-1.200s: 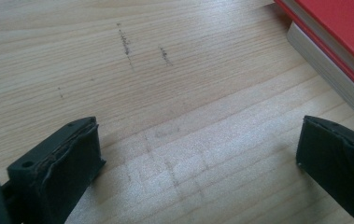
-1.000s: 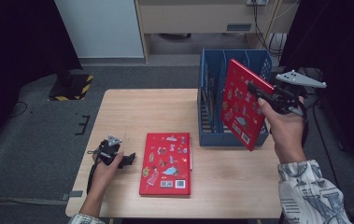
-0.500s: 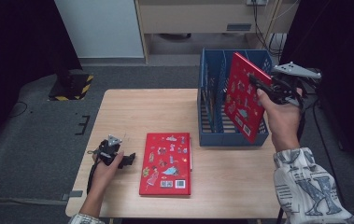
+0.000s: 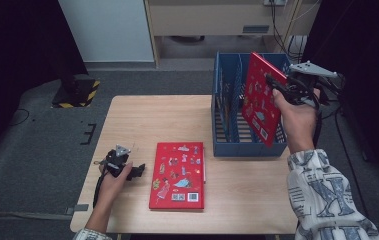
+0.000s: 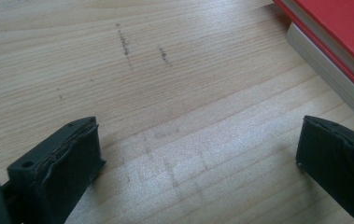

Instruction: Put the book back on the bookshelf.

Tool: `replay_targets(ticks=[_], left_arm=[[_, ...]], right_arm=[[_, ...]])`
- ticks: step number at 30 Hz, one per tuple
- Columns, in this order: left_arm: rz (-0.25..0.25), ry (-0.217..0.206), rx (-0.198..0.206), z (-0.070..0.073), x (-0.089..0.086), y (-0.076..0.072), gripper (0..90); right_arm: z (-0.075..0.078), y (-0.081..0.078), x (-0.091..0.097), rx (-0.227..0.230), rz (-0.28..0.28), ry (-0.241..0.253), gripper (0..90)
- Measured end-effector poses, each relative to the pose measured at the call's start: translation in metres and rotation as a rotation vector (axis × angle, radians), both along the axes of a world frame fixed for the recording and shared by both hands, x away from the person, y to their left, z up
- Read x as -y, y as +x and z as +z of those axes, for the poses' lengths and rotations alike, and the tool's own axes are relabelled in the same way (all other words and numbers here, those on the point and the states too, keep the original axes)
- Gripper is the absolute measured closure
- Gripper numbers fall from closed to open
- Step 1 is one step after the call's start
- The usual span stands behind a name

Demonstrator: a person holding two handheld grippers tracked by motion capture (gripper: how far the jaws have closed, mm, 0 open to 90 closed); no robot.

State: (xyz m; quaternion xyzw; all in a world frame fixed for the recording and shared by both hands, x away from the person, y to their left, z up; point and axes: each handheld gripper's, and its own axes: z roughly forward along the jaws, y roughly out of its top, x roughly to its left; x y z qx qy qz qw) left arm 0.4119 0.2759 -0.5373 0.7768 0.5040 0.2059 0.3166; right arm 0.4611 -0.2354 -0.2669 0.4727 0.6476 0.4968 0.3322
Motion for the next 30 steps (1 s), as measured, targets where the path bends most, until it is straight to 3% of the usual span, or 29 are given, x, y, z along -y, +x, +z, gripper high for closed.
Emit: replay_targets(ticks=[13,24,30], left_arm=[[-0.005,0.006,-0.001,0.0,0.0,0.0,0.0],[-0.006,0.007,-0.001,0.0,0.001,0.0,0.0],[-0.002,0.001,0.002,0.0,0.001,0.0,0.0]], right_arm=[[-0.008,0.014,-0.002,-0.013,-0.024,0.007,79.3],[-0.02,0.039,-0.01,-0.025,-0.048,-0.008,79.3],[-0.025,0.05,-0.013,-0.015,-0.07,0.007,79.3]])
